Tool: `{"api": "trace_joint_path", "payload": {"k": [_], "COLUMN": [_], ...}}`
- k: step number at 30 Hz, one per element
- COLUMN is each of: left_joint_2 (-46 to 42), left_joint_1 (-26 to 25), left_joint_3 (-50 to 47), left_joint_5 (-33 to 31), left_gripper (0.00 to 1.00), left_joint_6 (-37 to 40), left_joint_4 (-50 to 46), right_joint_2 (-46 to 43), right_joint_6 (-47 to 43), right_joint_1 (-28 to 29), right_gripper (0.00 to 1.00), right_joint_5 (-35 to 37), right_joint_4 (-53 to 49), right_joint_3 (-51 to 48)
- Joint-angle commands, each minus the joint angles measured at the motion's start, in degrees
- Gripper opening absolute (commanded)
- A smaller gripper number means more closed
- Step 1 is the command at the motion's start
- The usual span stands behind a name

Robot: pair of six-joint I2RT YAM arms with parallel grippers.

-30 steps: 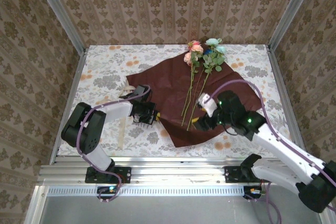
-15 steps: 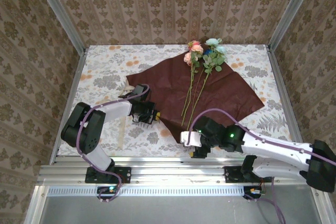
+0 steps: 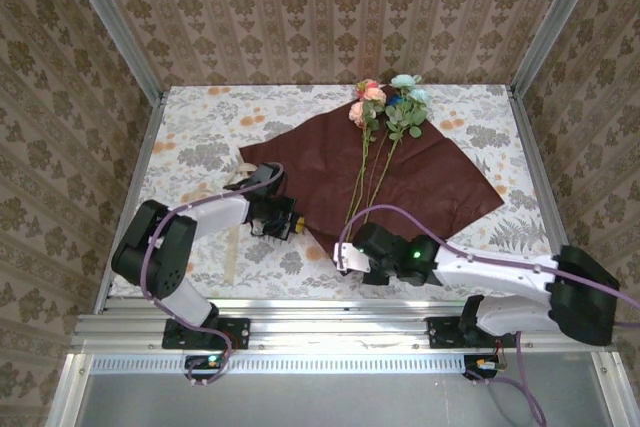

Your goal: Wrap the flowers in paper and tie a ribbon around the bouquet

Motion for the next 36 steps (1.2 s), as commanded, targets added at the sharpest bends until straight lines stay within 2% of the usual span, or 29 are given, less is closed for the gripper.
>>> {"api": "trace_joint_path", "payload": {"k": [1, 4, 7, 9, 12, 14, 19, 23, 29, 33, 36], "left_joint_2": [-3.9, -6.1, -6.9, -6.8, -6.4, -5.7, -4.6, -7.5, -17.1, -20.3, -20.8], "left_joint_1": [-3.0, -5.7, -6.4, -5.8, -4.7, -4.0, -2.1, -1.3, -0.9, -1.6, -2.3], "left_joint_3": [-2.6, -4.7, -5.8, -5.5, -3.2, -1.9, -0.9, 0.9, 0.4, -4.2, -8.8], "left_joint_5": [0.5, 0.0, -0.7, -1.5, -2.5, -2.7, -3.4, -7.0, -14.1, -11.6, -9.7], "left_gripper": [0.00, 0.00, 0.02, 0.14, 0.33, 0.39, 0.40, 0.50, 0.62, 0.61, 0.61], "left_joint_6": [0.0, -1.9, -2.6, -2.4, -0.5, 1.0, 2.1, 6.0, 14.9, 16.9, 17.0], "left_joint_4": [-5.3, -5.7, -5.2, -4.5, -5.5, -6.4, -5.2, -7.1, -14.1, -9.2, 1.8], "right_joint_2": [-6.4, -9.2, -10.3, -9.1, -5.3, -3.0, 4.8, 11.4, 20.7, 24.3, 26.3], "right_joint_6": [-0.8, 0.9, 1.6, 1.1, 1.8, 2.5, 3.9, 6.7, 11.1, 12.7, 14.6], "right_joint_1": [-0.2, -0.2, -0.4, -1.9, -8.0, -12.3, -19.7, -23.7, -28.7, -30.7, -32.0], "right_gripper": [0.00, 0.00, 0.00, 0.00, 0.00, 0.00, 0.00, 0.00, 0.00, 0.00, 0.00], "right_joint_5": [-6.2, -8.7, -8.9, -10.1, -14.5, -17.0, -24.6, -26.2, -27.8, -29.0, -31.2], "right_joint_4": [-8.0, -13.2, -13.6, -13.4, -13.4, -13.0, -14.1, -15.2, -17.4, -18.4, -18.1], "right_joint_3": [3.2, 3.8, 3.2, 3.6, 5.8, 7.2, 12.8, 16.9, 22.6, 25.5, 27.2]}}
